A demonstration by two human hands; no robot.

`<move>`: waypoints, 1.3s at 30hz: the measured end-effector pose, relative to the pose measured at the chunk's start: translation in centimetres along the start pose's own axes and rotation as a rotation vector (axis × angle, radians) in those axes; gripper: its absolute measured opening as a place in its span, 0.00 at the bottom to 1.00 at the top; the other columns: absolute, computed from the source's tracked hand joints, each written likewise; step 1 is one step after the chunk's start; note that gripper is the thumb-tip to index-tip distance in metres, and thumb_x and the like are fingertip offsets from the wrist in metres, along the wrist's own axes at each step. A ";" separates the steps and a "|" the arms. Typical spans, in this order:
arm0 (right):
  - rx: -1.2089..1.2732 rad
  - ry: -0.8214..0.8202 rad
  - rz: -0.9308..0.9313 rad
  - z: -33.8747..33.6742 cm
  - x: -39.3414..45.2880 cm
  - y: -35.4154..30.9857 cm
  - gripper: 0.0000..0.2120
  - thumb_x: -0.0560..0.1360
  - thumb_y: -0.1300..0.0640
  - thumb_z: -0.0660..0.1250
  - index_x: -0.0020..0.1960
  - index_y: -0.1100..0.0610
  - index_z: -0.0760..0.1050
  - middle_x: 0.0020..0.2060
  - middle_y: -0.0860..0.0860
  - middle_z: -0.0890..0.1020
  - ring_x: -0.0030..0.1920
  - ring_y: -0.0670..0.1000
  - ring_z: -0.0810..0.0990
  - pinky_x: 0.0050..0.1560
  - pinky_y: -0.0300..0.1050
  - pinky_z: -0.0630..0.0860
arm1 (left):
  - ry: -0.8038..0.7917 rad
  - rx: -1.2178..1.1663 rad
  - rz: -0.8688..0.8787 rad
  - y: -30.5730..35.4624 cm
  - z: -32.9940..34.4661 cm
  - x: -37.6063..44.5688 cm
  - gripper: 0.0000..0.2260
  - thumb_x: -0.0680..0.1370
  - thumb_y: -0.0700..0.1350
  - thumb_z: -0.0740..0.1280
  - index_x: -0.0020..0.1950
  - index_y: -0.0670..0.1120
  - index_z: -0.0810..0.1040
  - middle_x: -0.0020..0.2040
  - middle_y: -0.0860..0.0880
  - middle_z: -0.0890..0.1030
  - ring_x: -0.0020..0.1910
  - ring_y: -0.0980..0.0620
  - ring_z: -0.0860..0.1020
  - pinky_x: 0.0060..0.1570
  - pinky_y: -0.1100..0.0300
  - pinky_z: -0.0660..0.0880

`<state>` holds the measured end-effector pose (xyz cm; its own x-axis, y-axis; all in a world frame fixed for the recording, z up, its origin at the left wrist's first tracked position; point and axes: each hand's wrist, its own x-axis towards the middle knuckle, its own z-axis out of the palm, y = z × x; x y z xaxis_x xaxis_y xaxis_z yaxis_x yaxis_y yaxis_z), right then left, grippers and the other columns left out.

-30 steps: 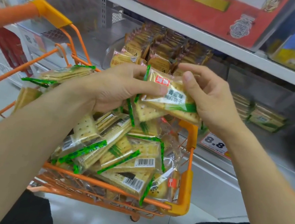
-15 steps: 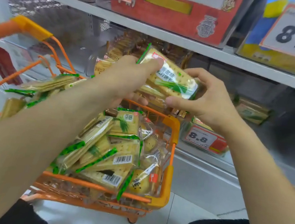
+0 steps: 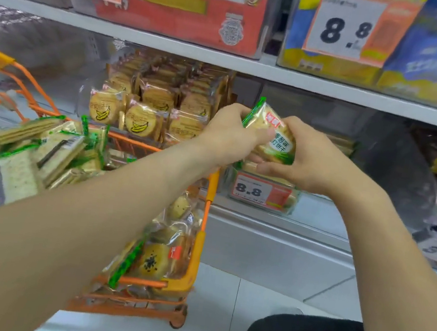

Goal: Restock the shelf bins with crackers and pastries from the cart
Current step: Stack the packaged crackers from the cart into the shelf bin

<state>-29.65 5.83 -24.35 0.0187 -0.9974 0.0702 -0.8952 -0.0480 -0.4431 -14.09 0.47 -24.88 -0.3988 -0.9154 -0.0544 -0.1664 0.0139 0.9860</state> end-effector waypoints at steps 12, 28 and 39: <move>-0.068 -0.031 0.322 -4.2 -2.5 8.2 0.17 0.68 0.43 0.79 0.44 0.49 0.74 0.40 0.47 0.81 0.37 0.46 0.78 0.33 0.43 0.70 | -0.003 0.614 0.270 -1.6 7.6 3.8 0.24 0.76 0.50 0.69 0.70 0.46 0.70 0.63 0.45 0.75 0.64 0.47 0.72 0.66 0.50 0.69; -0.357 -0.052 0.498 1.8 7.2 18.4 0.31 0.72 0.50 0.77 0.70 0.56 0.70 0.65 0.57 0.77 0.63 0.62 0.76 0.61 0.54 0.73 | -0.254 1.196 -0.090 -5.8 8.9 7.6 0.35 0.77 0.63 0.56 0.80 0.48 0.54 0.80 0.40 0.50 0.79 0.40 0.47 0.77 0.43 0.45; -0.050 0.241 0.811 3.2 7.4 20.0 0.58 0.68 0.43 0.79 0.81 0.62 0.45 0.79 0.63 0.55 0.79 0.63 0.56 0.72 0.52 0.66 | -0.222 1.184 -0.070 -6.2 8.7 7.8 0.35 0.74 0.63 0.55 0.78 0.49 0.58 0.79 0.41 0.57 0.77 0.38 0.54 0.76 0.43 0.51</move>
<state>-46.02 -2.69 -35.52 -0.7282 -0.6826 -0.0615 -0.6092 0.6857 -0.3983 -24.05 -3.27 -32.81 -0.4830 -0.8415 -0.2421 -0.8711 0.4337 0.2305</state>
